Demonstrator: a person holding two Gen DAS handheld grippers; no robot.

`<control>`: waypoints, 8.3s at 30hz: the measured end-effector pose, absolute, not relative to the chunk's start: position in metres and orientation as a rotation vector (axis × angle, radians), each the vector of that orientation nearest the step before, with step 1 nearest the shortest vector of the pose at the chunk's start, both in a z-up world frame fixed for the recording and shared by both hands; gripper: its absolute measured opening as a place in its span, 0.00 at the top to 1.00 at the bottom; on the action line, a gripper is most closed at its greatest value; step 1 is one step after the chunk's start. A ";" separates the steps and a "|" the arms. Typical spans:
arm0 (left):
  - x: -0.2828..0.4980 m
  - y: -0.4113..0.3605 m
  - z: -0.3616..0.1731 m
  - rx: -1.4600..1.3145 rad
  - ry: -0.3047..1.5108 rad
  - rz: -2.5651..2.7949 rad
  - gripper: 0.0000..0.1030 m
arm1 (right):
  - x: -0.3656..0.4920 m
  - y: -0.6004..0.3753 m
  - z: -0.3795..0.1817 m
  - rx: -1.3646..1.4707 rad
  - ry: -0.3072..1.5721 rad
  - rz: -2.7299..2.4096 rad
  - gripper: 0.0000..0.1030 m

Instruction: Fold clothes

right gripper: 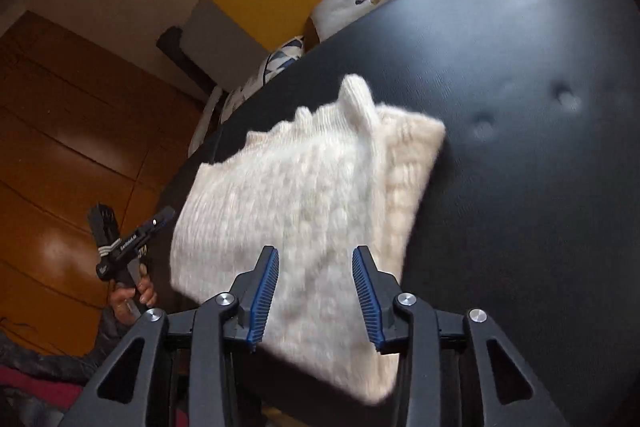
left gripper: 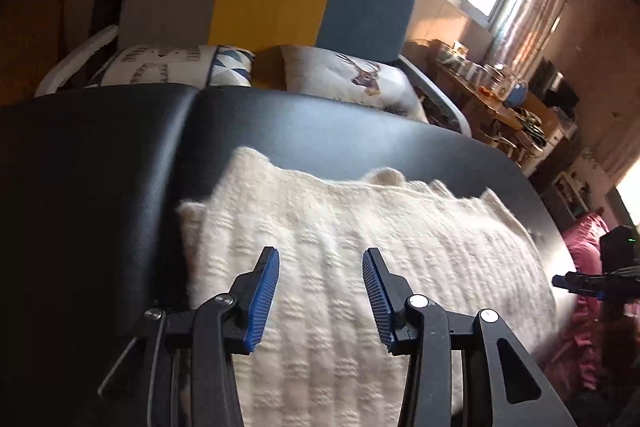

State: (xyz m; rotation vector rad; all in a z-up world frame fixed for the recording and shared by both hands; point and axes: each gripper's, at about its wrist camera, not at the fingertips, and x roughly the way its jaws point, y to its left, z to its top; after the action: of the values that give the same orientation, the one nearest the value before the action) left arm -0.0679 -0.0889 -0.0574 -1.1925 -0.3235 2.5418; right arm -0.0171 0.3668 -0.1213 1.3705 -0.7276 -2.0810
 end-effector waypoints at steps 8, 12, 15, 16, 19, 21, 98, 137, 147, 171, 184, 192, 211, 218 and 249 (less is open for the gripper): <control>-0.075 0.076 -0.050 -1.159 -0.054 2.184 0.56 | -0.016 0.398 -0.158 1.253 -0.999 -1.940 0.48; -0.084 0.138 -0.051 -1.139 0.068 2.085 0.56 | -0.036 0.388 -0.165 1.217 -1.009 -1.777 0.46; -0.097 0.163 -0.051 -1.132 0.107 2.039 0.56 | -0.049 0.373 -0.165 1.208 -0.951 -1.639 0.45; -0.102 0.169 -0.051 -1.135 0.119 2.031 0.56 | -0.053 0.367 -0.165 1.221 -0.916 -1.591 0.45; -0.119 0.184 -0.058 -1.162 0.146 2.021 0.56 | -0.057 0.347 -0.167 1.302 -0.788 -1.438 0.45; -0.128 0.192 -0.068 -1.190 0.164 2.007 0.56 | -0.057 0.332 -0.169 1.379 -0.670 -1.353 0.45; 0.018 -0.205 -0.115 -1.308 -0.829 2.334 0.55 | -0.045 0.164 -0.117 1.247 -0.049 -2.458 0.45; -0.102 -0.174 -0.139 -1.421 -1.060 2.180 0.79 | -0.063 0.233 -0.112 1.469 0.550 -1.872 0.44; -0.107 -0.179 -0.109 -1.306 -1.150 2.107 0.80 | -0.058 0.229 -0.121 1.509 0.520 -1.958 0.37; -0.112 -0.084 0.001 -1.217 -1.277 2.144 0.80 | -0.049 0.204 -0.110 1.400 0.308 -2.010 0.22; -0.112 0.058 -0.043 -1.464 -1.048 2.055 0.80 | -0.045 0.241 -0.111 1.274 0.196 -2.015 0.19; -0.109 0.092 -0.067 -1.528 -0.981 2.115 0.80 | -0.043 0.252 -0.110 1.228 0.211 -2.056 0.19; -0.070 0.000 -0.004 -1.282 -0.971 1.961 0.46 | 0.016 0.349 -0.089 1.139 -0.247 -2.170 0.19; -0.028 -0.073 -0.035 -1.274 -0.706 2.284 0.41 | -0.006 0.266 -0.031 1.024 -0.107 -2.062 0.19; -0.006 0.053 -0.086 -1.153 0.016 2.218 0.44 | 0.016 0.309 -0.058 1.083 -0.760 -1.998 0.44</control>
State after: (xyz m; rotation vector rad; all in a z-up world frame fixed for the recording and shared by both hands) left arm -0.0057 0.0529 -0.0862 -1.1531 0.0164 2.2179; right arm 0.0163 0.3088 -0.0582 1.0826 -0.7596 -1.9983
